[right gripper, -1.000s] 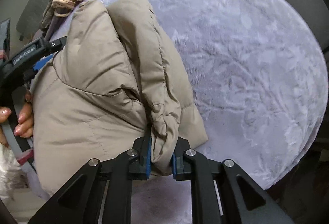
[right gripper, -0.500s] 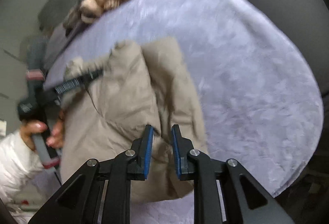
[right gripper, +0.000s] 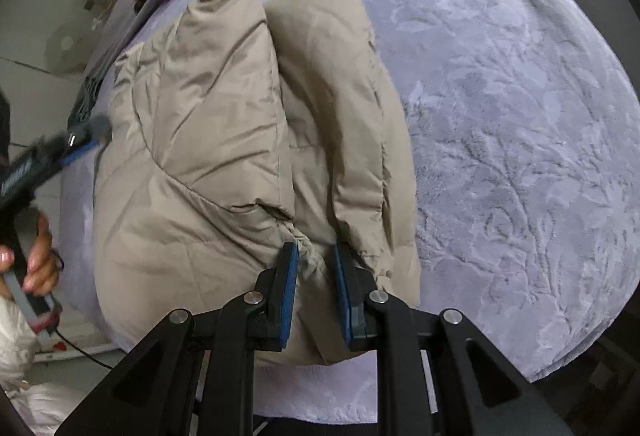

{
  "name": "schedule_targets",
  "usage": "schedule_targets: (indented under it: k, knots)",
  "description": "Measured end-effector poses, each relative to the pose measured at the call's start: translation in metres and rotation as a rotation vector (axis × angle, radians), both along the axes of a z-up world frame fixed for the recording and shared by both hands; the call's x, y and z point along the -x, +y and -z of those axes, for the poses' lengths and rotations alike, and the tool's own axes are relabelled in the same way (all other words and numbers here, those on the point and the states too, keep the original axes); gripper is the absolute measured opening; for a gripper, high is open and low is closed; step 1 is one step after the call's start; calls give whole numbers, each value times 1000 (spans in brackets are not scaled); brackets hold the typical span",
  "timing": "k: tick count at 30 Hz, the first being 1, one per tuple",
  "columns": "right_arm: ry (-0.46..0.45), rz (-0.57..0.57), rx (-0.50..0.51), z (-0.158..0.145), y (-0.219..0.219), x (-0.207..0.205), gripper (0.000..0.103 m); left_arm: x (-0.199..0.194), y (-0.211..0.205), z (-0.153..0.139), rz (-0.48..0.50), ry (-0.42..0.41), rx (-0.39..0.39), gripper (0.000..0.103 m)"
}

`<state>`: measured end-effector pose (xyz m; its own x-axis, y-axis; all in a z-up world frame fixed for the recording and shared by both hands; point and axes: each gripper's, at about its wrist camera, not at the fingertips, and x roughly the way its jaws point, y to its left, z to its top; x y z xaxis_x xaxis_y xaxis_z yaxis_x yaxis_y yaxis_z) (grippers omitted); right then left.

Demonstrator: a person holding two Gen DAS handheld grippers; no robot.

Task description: Fold large clothes

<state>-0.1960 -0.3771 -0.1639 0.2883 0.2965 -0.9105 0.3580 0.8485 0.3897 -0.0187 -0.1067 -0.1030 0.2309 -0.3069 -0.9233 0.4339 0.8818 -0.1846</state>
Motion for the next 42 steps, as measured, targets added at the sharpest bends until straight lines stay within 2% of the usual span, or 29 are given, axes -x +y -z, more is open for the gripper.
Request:
schedule_targets:
  k: [4, 9, 14, 19, 21, 25, 28, 29, 30, 37, 39, 42]
  knots:
    - [31, -34, -48, 14, 1, 1, 20, 26, 24, 10, -77, 55, -7, 79]
    - [59, -93, -57, 26, 8, -2, 20, 44, 37, 10, -167, 73, 0, 79]
    - [75, -99, -44, 26, 11, -6, 20, 56, 42, 6, -171, 66, -18, 79]
    - [66, -36, -12, 12, 16, -6, 22, 59, 52, 6, -163, 74, -20, 79]
    - [51, -12, -5, 5, 16, -2, 29, 61, 56, 5, -161, 65, -22, 79]
    - [32, 13, 44, -9, 24, 2, 33, 65, 65, 6, -162, 78, -20, 79]
    - [5, 50, 60, -20, 26, 10, 43, 69, 70, 6, -146, 68, -25, 81]
    - [-6, 61, 63, -22, 29, 14, 46, 70, 71, 6, -140, 62, -32, 97]
    - [-16, 73, 70, -25, 31, 18, 47, 73, 74, 5, -142, 52, -36, 103]
    - [-43, 134, 98, -35, 46, 33, 48, 77, 86, 3, -115, 34, -39, 103]
    - [-60, 138, 104, -42, 48, 36, 57, 76, 89, 3, -119, 35, -34, 103]
    - [-81, 138, 115, -49, 49, 35, 65, 73, 93, 4, -133, 42, -34, 103]
